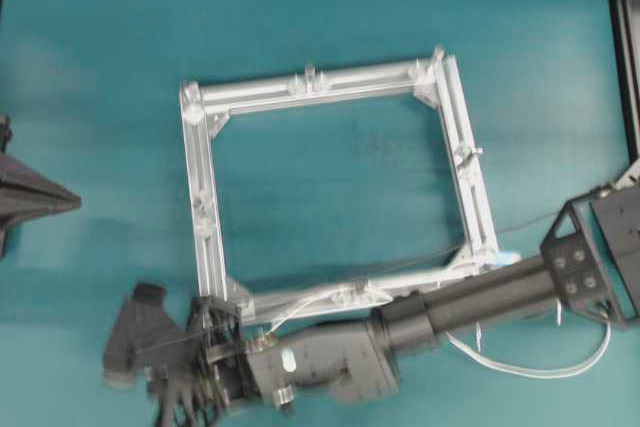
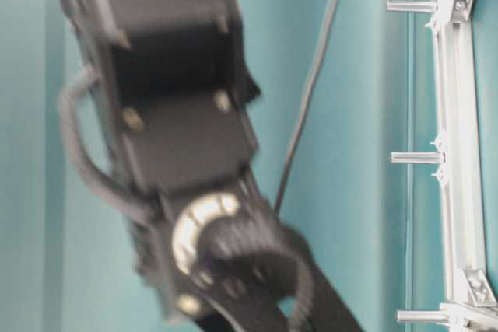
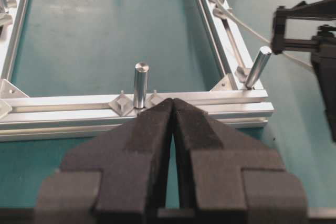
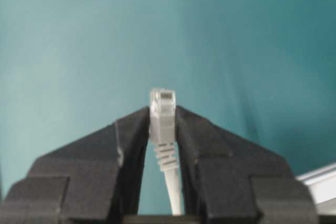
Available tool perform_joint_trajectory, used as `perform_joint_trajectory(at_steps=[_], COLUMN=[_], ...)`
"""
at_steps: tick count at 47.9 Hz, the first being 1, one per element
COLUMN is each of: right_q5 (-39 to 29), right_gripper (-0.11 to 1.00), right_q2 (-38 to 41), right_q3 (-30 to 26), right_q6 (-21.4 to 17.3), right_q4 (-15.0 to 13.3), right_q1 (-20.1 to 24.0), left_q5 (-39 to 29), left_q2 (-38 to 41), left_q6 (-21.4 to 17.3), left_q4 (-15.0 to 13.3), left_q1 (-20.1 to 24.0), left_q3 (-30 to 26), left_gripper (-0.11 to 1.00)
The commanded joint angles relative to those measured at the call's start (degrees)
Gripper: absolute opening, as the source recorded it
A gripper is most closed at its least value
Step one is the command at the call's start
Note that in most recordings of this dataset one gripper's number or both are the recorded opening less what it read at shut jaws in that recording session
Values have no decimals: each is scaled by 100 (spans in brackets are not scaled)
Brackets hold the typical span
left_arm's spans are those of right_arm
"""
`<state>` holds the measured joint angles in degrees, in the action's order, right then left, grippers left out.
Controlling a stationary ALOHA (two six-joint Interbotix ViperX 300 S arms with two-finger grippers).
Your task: Move the cable alternately left and right between 8 pins so it hooks onto each one.
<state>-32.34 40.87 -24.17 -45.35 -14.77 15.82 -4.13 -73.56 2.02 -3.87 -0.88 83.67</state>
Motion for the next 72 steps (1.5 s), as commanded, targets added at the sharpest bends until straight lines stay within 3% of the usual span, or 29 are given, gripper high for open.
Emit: perform_joint_trajectory(at_steps=[1, 11, 25, 44, 59, 72], right_q5=[-9, -264, -483, -18, -70, 149], right_gripper=[20, 20, 20, 20, 20, 20], right_q2=[-132, -141, -281, -1310, -1617, -1608], right_q3=[-185, -176, -9, 1477, 2206, 2355], right_q6=[18, -88, -229, -1591, -1687, -1617], right_q4=[-35, -70, -211, -1178, -1187, -1213], right_q1=[-220, -545, -659, -861, -1028, -1441], left_q5=[26, 26, 26, 26, 26, 26], left_q2=[35, 35, 35, 35, 35, 35], left_q6=[18, 26, 18, 9, 0, 18], left_q4=[18, 9, 18, 18, 18, 18], left_q1=[-26, -26, -26, -18, -26, -26], left_q3=[-132, -132, -132, -88, -70, -114], left_gripper=[1, 1, 1, 1, 1, 1])
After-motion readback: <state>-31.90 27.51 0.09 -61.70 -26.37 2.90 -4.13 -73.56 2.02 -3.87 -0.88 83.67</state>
